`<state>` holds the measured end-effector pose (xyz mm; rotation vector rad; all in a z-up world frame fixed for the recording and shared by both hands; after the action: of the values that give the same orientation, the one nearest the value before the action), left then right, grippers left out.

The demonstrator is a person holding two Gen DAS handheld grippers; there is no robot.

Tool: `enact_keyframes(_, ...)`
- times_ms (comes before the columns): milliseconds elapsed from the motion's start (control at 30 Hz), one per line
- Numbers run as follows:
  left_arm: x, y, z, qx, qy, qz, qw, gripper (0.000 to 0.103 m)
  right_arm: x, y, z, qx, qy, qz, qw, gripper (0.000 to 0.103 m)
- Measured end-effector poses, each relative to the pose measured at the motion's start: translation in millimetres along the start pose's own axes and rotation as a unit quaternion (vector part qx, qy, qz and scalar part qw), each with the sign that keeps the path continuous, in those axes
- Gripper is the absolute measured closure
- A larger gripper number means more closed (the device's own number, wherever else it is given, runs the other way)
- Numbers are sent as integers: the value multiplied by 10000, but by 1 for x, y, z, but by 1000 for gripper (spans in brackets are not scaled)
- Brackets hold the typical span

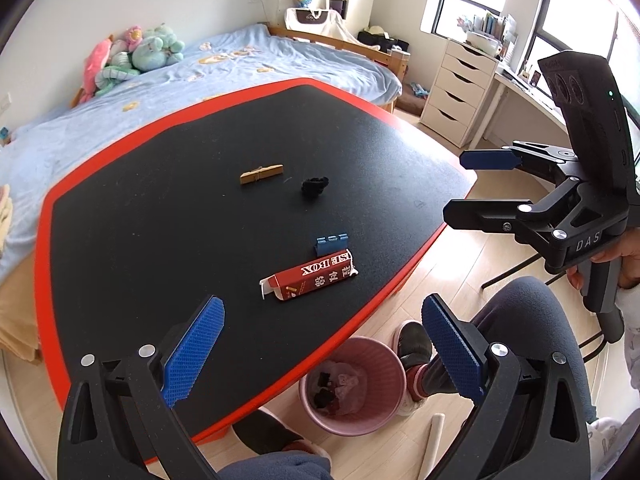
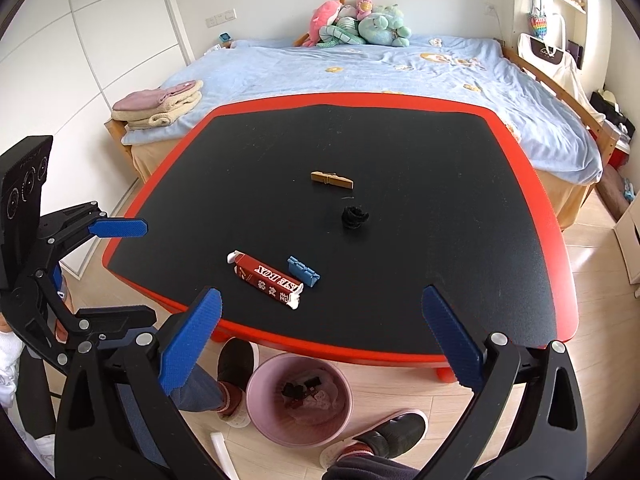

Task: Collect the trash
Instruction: 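Move both grippers back over the table toward the red carton, then grasp the red SE BOX carton with the left gripper while the right grasps the black object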

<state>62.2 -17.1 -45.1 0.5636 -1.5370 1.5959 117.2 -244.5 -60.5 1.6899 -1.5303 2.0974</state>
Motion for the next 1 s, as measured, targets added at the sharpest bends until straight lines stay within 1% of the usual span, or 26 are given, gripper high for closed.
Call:
enact_keyframes(100,-10,-7,-3,-119,52,-94,9999,8,-14,-11,5,0,-8,-71,10000,4)
enact_keyframes(367,-42,-17,-11,-483,365,-370,9975,8,-60,-26,15,3,12,-349,9994,4)
enact_keyframes(433,-52,-18,-12,-590,460,-436,9962,8,-72,-29,18,-6,24,-419,9991,4)
enact_keyframes(700,-83,-15,-16,-843,600,-673,9924,8,-112,-36,30,-94,47,-622,9980,4)
enact_keyframes(833,-92,-14,-18,-855,649,-714,9917,8,-127,-38,34,-97,39,-679,9976,4)
enact_keyframes(867,-94,-14,-18,-853,677,-722,9914,12,-130,-39,33,-94,32,-688,9976,4)
enact_keyframes(900,-95,-14,-17,-865,695,-746,9910,19,-133,-40,33,-87,26,-691,9976,6)
enact_keyframes(1000,-100,-9,-16,-920,702,-845,9897,32,-140,-42,34,-61,48,-709,9975,17)
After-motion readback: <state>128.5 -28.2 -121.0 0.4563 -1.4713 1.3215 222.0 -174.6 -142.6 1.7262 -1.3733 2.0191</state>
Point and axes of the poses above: each gripper's, at about its wrist camera, not at the fingertips, and x roughly against the way its jaws point, z to its right, y to its underside, the point moved 3 cm from there along -x, roughly the way its jaws point, and after that the axes turned 3 degrees about x, right-handed, at the moved point
